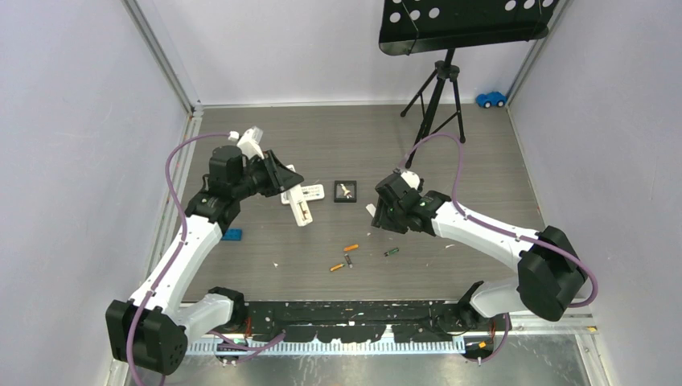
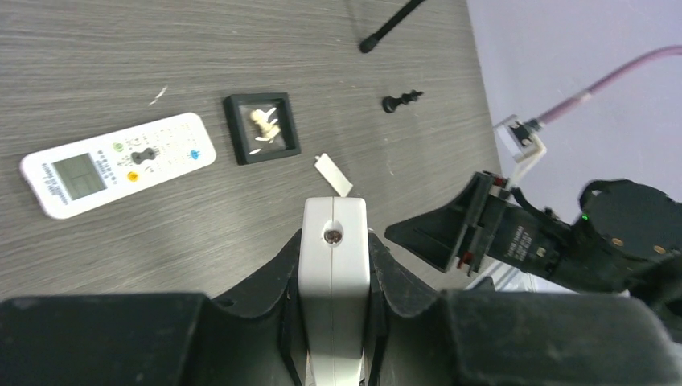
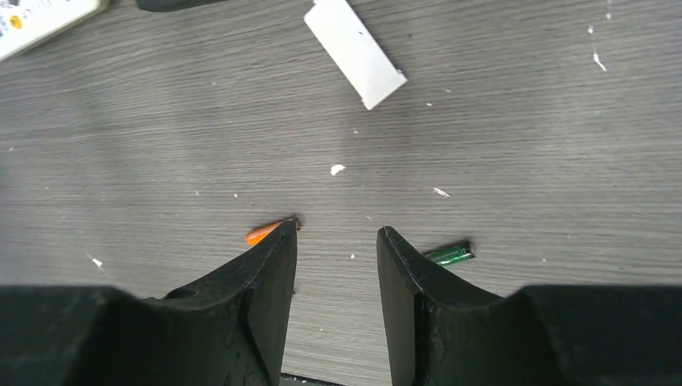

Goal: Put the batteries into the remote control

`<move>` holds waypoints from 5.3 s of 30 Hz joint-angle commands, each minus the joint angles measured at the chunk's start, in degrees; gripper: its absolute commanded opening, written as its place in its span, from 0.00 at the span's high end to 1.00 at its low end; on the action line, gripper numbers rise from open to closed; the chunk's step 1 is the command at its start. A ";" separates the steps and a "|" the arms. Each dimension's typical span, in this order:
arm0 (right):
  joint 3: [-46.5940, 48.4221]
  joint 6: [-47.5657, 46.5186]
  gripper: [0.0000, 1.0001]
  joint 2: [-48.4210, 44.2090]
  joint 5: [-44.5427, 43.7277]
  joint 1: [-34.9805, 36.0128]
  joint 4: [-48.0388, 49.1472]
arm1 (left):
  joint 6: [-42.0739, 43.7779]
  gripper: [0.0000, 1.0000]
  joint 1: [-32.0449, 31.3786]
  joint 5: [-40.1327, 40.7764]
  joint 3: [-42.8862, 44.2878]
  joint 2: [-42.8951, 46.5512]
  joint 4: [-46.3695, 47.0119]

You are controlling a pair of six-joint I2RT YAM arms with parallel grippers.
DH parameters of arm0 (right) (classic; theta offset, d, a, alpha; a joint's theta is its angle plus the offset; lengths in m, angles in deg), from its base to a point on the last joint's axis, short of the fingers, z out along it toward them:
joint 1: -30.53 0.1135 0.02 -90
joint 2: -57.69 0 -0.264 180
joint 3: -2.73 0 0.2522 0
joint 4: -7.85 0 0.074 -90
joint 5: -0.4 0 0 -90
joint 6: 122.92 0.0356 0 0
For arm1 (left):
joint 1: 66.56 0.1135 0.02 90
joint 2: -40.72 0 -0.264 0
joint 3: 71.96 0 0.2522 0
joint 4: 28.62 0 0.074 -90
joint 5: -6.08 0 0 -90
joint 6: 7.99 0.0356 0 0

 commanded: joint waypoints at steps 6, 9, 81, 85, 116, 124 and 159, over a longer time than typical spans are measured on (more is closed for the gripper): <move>1.88 -2.91 0.52 3.12 1.77 5.00 5.02 | 0.18 1.00 -0.07 -7.21 -1.08 2.33 7.42; 5.67 -2.11 0.52 7.58 -1.47 7.98 3.03 | 0.32 1.00 -0.07 -6.47 -1.06 2.46 6.74; 5.42 -34.77 0.96 4.95 -10.22 9.88 18.92 | -2.80 1.00 -0.07 -6.66 -2.71 4.68 10.92; 0.76 -30.52 0.94 -7.34 -10.37 9.97 25.63 | -7.50 1.00 -0.07 -10.50 -5.19 5.96 22.07; 15.15 -29.64 0.88 -9.24 3.43 15.86 36.97 | -42.62 1.00 -0.09 -21.59 -4.96 -4.50 51.86; 14.67 -32.82 0.84 -9.65 5.44 15.95 34.77 | -44.86 1.00 -0.12 -21.41 -4.51 -4.83 50.44; 17.61 -29.04 0.67 -9.58 3.07 15.94 30.00 | -45.62 1.00 -0.07 -20.86 -3.53 -6.04 47.48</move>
